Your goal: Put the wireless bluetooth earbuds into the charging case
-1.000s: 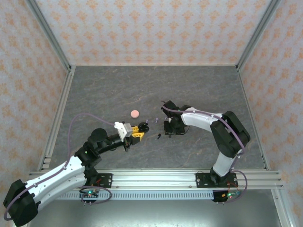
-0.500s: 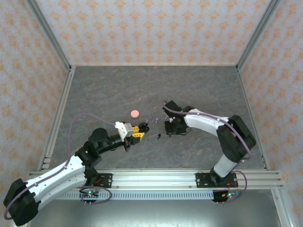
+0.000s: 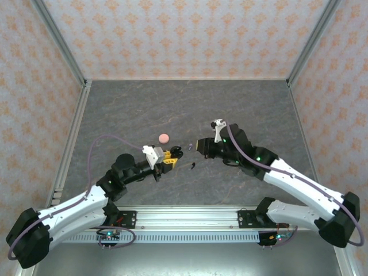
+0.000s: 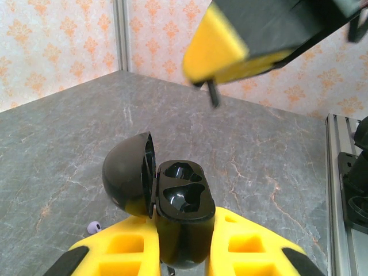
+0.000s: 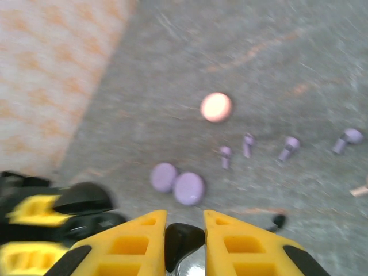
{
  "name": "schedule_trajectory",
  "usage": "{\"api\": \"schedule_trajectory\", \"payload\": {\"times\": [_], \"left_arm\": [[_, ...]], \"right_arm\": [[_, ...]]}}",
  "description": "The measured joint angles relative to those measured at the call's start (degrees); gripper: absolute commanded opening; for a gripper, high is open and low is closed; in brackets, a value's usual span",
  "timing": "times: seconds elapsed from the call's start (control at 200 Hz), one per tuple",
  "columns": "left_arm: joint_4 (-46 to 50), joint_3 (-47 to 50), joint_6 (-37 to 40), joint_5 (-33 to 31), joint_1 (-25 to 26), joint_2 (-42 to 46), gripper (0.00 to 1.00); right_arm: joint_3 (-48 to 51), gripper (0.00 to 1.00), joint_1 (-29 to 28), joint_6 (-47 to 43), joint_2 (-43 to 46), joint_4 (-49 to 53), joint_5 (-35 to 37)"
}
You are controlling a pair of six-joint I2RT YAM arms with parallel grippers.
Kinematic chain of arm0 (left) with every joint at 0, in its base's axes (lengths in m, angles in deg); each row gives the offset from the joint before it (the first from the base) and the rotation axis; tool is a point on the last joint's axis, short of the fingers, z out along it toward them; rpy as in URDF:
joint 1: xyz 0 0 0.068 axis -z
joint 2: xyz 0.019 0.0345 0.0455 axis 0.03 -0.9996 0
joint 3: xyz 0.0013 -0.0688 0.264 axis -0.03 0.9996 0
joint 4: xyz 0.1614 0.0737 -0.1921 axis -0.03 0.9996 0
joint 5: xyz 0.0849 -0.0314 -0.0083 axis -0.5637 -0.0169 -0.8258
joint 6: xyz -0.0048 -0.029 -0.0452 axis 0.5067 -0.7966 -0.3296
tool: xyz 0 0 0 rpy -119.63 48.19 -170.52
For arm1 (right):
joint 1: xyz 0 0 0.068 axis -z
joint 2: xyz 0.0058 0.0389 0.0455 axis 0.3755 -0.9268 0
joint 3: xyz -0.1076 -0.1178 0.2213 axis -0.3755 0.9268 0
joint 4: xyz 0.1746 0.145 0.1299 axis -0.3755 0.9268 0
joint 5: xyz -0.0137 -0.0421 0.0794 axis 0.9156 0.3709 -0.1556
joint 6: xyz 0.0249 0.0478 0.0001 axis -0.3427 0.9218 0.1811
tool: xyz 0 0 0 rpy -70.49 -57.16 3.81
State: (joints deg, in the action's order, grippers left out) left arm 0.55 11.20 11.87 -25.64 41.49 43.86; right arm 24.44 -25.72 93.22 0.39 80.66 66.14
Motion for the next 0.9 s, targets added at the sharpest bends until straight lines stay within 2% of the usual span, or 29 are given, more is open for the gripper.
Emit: {"api": "schedule_trajectory", "payload": {"times": [0.13, 0.335, 0.896], "left_arm": [[-0.66, -0.33, -0.13, -0.20, 0.00, -1.46, 0.00], [-1.29, -1.60, -0.17, -0.20, 0.00, -2.69, 0.00], [-1.77, -2.03, -0.20, -0.20, 0.00, -2.95, 0.00]], "right_arm": [[2.84, 0.19, -3.43, 0.33, 3.32, -7.17, 2.05], [4.39, 0.19, -8.07, -0.59, 1.49, -13.46, 5.11], [4.00, 0.19, -8.94, -3.34, -5.20, -16.13, 6.03]]}}
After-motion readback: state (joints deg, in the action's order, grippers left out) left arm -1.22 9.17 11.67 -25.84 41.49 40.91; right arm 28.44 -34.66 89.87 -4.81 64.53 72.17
